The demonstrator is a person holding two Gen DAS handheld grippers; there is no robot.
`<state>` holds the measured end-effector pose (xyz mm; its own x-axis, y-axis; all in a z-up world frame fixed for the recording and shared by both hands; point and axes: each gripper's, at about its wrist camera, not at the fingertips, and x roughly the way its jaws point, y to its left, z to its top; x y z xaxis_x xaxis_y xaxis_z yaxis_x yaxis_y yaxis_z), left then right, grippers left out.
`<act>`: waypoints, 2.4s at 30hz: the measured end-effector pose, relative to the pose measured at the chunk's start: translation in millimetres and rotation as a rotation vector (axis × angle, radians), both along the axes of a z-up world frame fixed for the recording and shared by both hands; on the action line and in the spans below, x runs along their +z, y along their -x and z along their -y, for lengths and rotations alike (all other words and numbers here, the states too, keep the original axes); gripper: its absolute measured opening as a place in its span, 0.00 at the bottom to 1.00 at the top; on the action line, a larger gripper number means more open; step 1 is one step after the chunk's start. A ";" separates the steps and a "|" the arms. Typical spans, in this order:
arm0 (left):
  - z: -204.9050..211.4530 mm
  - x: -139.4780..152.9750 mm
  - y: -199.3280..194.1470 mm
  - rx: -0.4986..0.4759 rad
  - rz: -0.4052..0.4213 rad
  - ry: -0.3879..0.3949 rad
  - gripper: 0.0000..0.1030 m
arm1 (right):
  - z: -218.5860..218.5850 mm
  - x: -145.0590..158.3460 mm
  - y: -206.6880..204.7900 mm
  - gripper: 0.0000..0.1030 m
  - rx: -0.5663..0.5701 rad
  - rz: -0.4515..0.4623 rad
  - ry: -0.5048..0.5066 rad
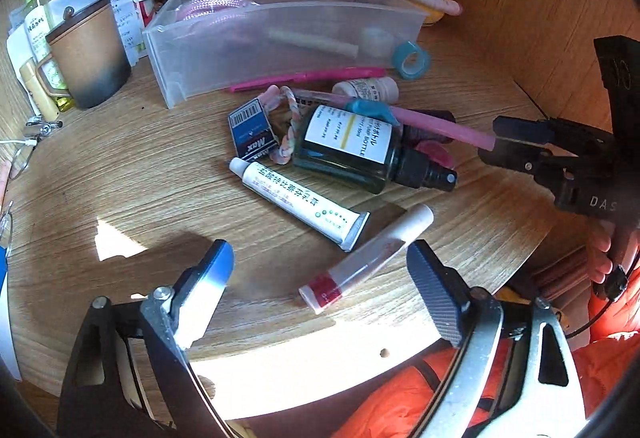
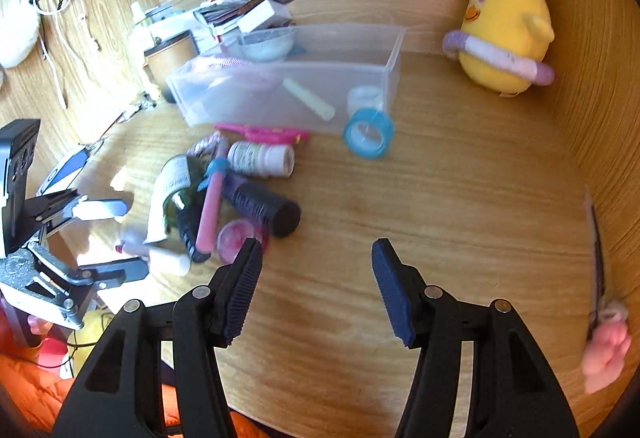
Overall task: Organize objects
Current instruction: 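Grasp the white lip balm with the left gripper while the right grasps the pink jar, then place the lip balm and pink jar into the clear box, opening both grippers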
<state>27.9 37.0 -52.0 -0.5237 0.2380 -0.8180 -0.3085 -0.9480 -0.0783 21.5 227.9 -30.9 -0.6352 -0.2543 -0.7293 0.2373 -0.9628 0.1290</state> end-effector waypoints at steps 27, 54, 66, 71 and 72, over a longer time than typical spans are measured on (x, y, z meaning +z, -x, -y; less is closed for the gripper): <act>-29.1 2.3 -7.3 -0.093 -0.075 0.036 0.14 | 51.1 -12.3 -4.2 0.29 0.085 -0.030 -0.076; 8.6 94.3 51.1 0.065 -0.322 -0.048 0.14 | -2.7 63.8 23.5 0.29 -0.102 -0.233 -0.048; 12.4 101.3 116.2 0.073 -0.276 -0.073 0.14 | 9.4 79.3 78.6 0.29 -0.072 -0.256 -0.033; 17.9 91.0 147.3 0.069 -0.195 -0.111 0.14 | 11.1 70.2 111.4 0.29 -0.061 -0.201 -0.027; 17.4 88.4 152.1 0.065 -0.180 -0.118 0.14 | 11.9 67.9 117.4 0.29 -0.058 -0.189 -0.030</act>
